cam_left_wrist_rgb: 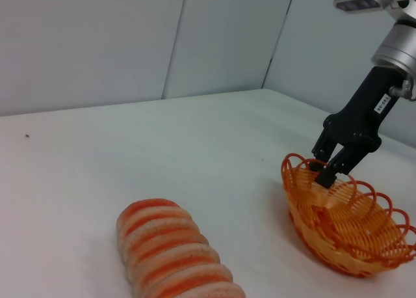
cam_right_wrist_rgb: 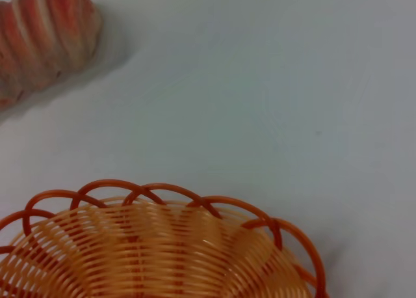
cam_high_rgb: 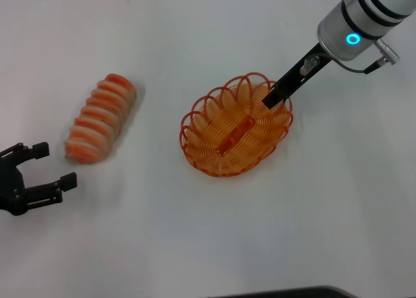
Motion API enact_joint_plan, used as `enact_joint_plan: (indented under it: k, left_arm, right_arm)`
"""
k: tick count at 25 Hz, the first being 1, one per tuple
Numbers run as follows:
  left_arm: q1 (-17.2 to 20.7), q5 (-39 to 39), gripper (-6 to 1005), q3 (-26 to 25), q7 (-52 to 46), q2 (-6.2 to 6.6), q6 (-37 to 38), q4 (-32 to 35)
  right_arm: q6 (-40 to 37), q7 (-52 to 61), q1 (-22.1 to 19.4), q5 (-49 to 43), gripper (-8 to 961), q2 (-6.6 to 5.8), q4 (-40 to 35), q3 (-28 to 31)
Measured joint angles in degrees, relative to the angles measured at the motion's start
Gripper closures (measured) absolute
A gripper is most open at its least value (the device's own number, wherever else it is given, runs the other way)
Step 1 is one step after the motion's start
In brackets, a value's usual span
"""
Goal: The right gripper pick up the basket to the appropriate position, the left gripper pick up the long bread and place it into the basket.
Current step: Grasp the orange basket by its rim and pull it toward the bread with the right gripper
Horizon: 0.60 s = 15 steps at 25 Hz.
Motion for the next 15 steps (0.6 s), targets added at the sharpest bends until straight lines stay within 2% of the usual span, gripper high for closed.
enact_joint_plan:
  k: [3,9,15]
  left_arm:
    - [0.00,0.00,63,-0.07,-0.01,0.00,0.00,0.00]
    - [-0.01,0.00,63,-0.15,0.02,0.00,0.00,0.00]
    - [-0.32,0.00,63,-0.16,0.04,0.00,0.00,0.00]
  right_arm:
    - [0.33,0.01,0.11,0.15,635,-0.03,0.27,-0.12]
    - [0.34,-0.04,0.08,0.46,818,-0.07,0.30,-0.09]
    - [0.33,0.98,-0.32,0.78,837,-0.14,0.31,1.29]
